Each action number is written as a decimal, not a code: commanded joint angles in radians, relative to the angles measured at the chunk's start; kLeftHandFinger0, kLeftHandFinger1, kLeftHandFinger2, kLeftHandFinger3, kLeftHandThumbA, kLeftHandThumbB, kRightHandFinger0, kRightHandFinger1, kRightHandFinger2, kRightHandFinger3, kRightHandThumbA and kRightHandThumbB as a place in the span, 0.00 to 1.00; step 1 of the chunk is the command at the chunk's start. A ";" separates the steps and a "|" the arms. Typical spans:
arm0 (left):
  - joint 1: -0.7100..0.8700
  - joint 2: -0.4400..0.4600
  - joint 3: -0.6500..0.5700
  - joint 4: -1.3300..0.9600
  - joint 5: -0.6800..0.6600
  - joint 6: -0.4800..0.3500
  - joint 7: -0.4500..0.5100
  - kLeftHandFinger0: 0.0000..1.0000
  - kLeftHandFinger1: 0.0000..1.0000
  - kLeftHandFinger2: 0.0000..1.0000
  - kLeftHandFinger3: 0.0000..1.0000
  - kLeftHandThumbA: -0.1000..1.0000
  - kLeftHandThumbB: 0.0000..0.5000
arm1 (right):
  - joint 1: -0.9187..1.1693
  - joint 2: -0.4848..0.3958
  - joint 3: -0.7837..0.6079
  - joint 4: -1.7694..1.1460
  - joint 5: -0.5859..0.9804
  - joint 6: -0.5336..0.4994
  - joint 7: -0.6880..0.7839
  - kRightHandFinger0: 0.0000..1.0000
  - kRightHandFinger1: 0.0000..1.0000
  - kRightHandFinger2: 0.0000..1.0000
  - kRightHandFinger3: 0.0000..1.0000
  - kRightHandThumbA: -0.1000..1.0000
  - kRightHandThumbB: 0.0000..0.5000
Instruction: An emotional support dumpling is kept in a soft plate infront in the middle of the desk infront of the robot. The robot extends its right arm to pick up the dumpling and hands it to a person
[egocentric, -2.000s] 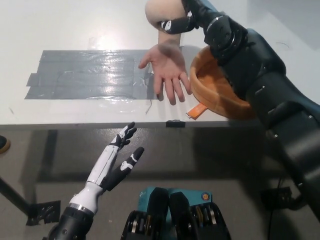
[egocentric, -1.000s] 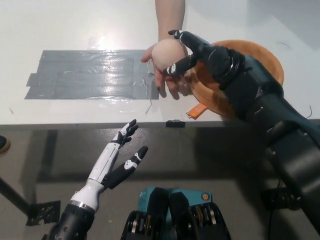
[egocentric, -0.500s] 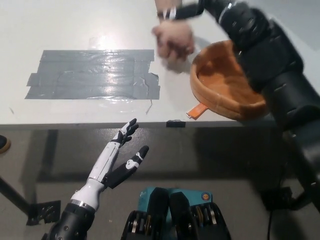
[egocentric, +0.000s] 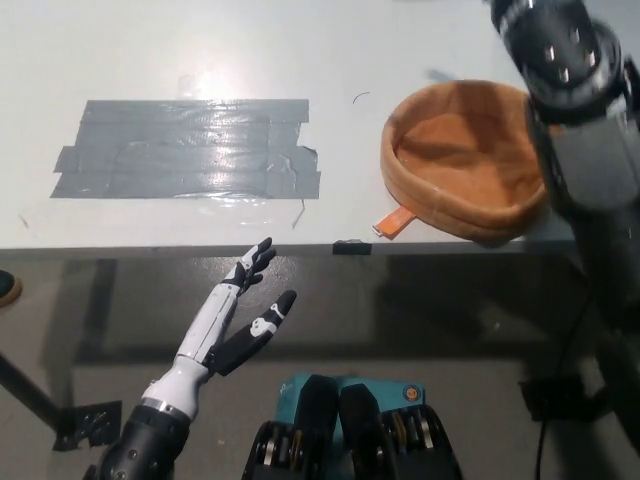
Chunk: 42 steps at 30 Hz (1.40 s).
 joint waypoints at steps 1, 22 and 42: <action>-0.095 0.008 0.030 -0.007 -0.023 -0.033 0.003 1.00 1.00 1.00 1.00 0.83 0.19 | 0.301 -0.102 -0.076 -1.069 0.260 0.219 0.103 1.00 1.00 1.00 1.00 0.91 1.00; -0.025 0.015 0.025 -0.031 0.000 -0.031 0.012 1.00 1.00 1.00 1.00 0.89 0.14 | 0.958 -0.003 0.054 -1.055 0.263 -0.090 0.044 1.00 1.00 1.00 1.00 0.86 0.82; 0.098 0.003 0.030 -0.080 0.009 -0.034 0.020 1.00 1.00 1.00 1.00 0.88 0.16 | 1.004 -0.037 0.081 -0.598 0.230 -0.187 0.096 1.00 1.00 1.00 1.00 0.88 0.82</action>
